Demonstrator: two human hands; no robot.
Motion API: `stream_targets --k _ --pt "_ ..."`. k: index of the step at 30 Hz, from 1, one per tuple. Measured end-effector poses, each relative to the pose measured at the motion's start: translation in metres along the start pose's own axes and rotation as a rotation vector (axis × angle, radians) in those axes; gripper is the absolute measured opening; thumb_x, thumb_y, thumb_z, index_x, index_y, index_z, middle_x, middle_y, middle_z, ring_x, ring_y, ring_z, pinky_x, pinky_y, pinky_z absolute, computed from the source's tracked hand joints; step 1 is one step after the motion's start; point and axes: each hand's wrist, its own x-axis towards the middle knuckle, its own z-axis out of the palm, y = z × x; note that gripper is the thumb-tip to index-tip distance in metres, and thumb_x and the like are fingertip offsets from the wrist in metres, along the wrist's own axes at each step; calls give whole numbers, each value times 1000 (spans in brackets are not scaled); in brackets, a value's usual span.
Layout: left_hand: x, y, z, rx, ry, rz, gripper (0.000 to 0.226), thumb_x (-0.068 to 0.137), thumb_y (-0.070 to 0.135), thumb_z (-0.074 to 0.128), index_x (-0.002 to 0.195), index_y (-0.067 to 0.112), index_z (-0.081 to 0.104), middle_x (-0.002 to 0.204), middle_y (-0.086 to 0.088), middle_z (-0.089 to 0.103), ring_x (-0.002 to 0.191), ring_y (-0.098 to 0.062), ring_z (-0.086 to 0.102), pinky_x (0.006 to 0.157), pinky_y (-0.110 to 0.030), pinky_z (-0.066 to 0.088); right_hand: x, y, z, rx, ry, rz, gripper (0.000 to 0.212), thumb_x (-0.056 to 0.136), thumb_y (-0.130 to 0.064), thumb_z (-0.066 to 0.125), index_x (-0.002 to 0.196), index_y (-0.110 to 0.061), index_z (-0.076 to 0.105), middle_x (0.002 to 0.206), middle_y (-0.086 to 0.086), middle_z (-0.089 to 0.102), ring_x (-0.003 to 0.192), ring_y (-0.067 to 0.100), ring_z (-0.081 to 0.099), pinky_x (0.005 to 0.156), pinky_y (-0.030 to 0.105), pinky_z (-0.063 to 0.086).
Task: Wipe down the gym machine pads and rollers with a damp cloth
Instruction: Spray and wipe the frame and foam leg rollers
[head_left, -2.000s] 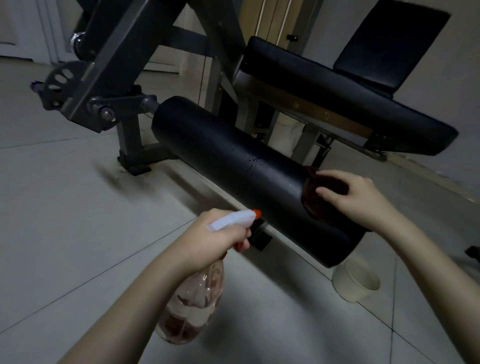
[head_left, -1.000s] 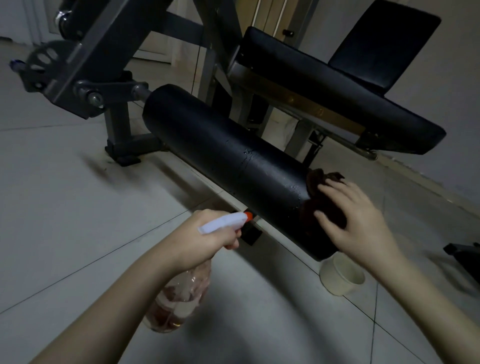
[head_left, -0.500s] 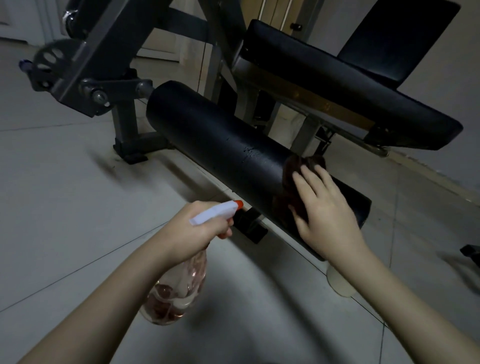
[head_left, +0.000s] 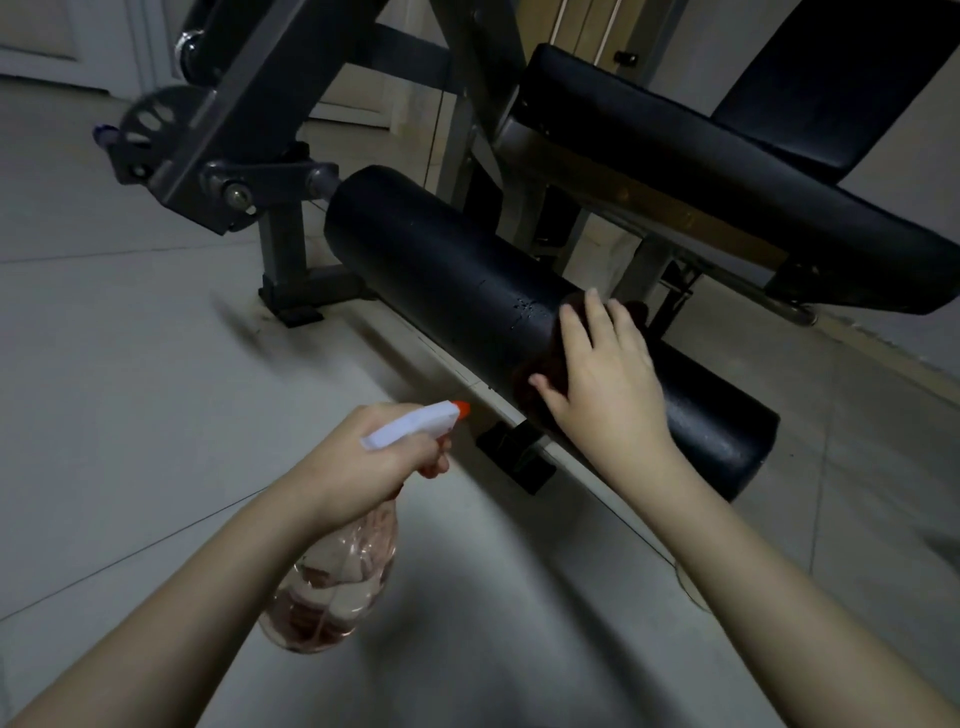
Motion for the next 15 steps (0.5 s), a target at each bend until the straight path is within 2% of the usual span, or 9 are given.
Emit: stream_targets --k 2,5,7,11,13,15 --pt "-1 0 -1 -1 -5 1 25 90 24 59 79 2 64 80 -10 71 58 -1 54 50 -12 38 -12 5 -6 9 -15 -6 75 78 -27 73 140 -2 38 146 20 37 135 35 33 109 44 31" --pt "-4 -1 -5 -21 -14 -12 32 80 36 53 74 6 61 80 -9 71 66 -10 56 52 -18 39 -43 19 -7 18 -14 -30 79 68 -12 80 135 5 43 140 26 42 130 40 39 104 49 40" --pt "-4 -3 -9 -14 -12 -21 34 80 38 51 73 6 61 81 -8 71 69 -15 55 55 -23 39 -46 22 -2 -5 -11 -45 78 66 -13 81 132 7 46 139 29 40 129 44 39 102 51 38" --pt "-3 -4 -12 -18 -4 -13 37 79 38 52 77 2 61 82 -10 70 70 -16 55 56 -20 39 -17 11 8 22 14 -105 65 70 -17 79 124 7 53 134 27 47 127 42 41 104 51 37" --pt "-4 -4 -12 1 -4 -1 41 78 38 51 82 -2 62 83 -11 70 69 -14 54 60 -23 40 6 1 12 65 30 -158 62 72 -17 78 125 5 53 135 24 49 127 40 42 106 48 35" --pt "-4 -4 -11 12 -11 1 43 75 36 50 86 -4 63 83 -13 69 64 -12 50 56 -21 38 32 -12 11 104 31 -170 62 78 -20 73 131 2 49 141 20 44 133 35 36 110 43 30"
